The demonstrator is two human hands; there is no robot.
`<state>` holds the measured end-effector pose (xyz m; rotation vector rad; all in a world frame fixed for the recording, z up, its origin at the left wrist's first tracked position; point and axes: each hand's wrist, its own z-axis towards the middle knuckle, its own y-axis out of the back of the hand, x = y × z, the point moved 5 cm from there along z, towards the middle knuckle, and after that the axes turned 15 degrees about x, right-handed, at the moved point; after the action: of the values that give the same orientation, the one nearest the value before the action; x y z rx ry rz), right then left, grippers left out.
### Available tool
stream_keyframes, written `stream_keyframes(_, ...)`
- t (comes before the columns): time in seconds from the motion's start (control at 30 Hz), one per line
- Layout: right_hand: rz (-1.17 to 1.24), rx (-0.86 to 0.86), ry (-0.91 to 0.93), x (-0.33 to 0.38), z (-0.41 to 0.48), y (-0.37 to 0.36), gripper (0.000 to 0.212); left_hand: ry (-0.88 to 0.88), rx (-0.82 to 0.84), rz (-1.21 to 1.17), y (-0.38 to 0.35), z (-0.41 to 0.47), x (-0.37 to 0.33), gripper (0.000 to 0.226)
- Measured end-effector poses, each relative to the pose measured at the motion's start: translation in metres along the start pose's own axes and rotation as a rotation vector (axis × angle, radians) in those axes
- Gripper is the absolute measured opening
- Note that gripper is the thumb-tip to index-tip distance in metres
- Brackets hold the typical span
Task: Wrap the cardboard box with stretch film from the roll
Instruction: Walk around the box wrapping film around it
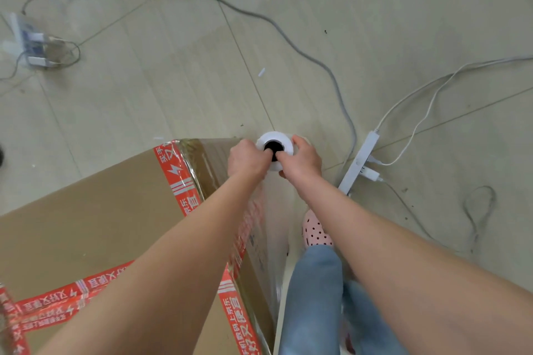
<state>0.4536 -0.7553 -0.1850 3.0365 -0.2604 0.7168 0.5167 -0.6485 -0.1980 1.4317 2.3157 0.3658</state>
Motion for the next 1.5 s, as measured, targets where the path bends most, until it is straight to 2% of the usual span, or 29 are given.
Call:
stream_keyframes(0.17,-0.066,0.002,-0.004,0.011,0.011,0.008,0.040,-0.126,0.038,0.331,0.005,0.010,-0.023,0.013)
stream_keyframes(0.27,-0.127,0.028,0.011,0.011,0.016,0.009,0.032,-0.221,0.036,0.508,0.003,0.013,-0.045,0.043)
stream_keyframes(0.33,-0.145,0.031,0.012,0.008,0.022,0.010,0.034,-0.228,0.017,0.610,0.002,0.015,-0.054,0.035)
stream_keyframes(0.4,-0.167,0.017,0.027,0.010,0.023,0.011,0.025,-0.212,0.010,0.663,0.003,0.017,-0.058,0.021)
stream_keyframes(0.47,-0.212,0.036,0.045,0.017,0.024,0.013,0.022,-0.178,0.010,0.604,0.006,0.017,-0.054,0.012)
stream_keyframes(0.57,-0.238,0.068,0.057,0.029,0.027,0.018,0.039,-0.118,-0.038,0.405,0.015,0.017,-0.048,0.004)
stream_keyframes(0.7,-0.265,0.084,0.107,0.050,0.037,0.013,0.049,-0.012,-0.129,0.146,0.035,0.021,-0.034,0.016)
stream_keyframes(0.8,-0.210,0.162,0.033,0.055,0.045,-0.002,0.047,0.047,-0.134,-0.022,0.046,0.023,-0.020,0.021)
stream_keyframes(0.9,-0.216,0.207,-0.016,0.056,0.049,-0.010,0.045,0.054,-0.068,0.041,0.049,0.020,-0.019,0.020)
stream_keyframes(1.0,-0.249,0.190,-0.026,0.058,0.051,-0.008,0.036,-0.041,-0.092,0.237,0.051,0.014,-0.030,0.014)
stream_keyframes(1.1,-0.273,0.170,-0.027,0.060,0.049,-0.013,0.021,-0.118,-0.113,0.346,0.053,0.011,-0.037,0.043)
stream_keyframes(1.13,-0.284,0.161,-0.031,0.059,0.049,-0.015,0.018,-0.136,-0.120,0.380,0.054,0.012,-0.038,0.046)
stream_keyframes(1.27,-0.303,0.129,-0.043,0.061,0.050,-0.017,0.017,-0.135,-0.124,0.498,0.058,0.019,-0.044,0.032)
stream_keyframes(1.37,-0.361,0.093,-0.001,0.070,0.053,-0.013,0.016,-0.121,-0.122,0.454,0.068,0.025,-0.048,0.024)
stream_keyframes(1.5,-0.453,0.052,0.056,0.096,0.058,-0.018,0.035,-0.054,-0.152,0.190,0.086,0.032,-0.039,0.019)
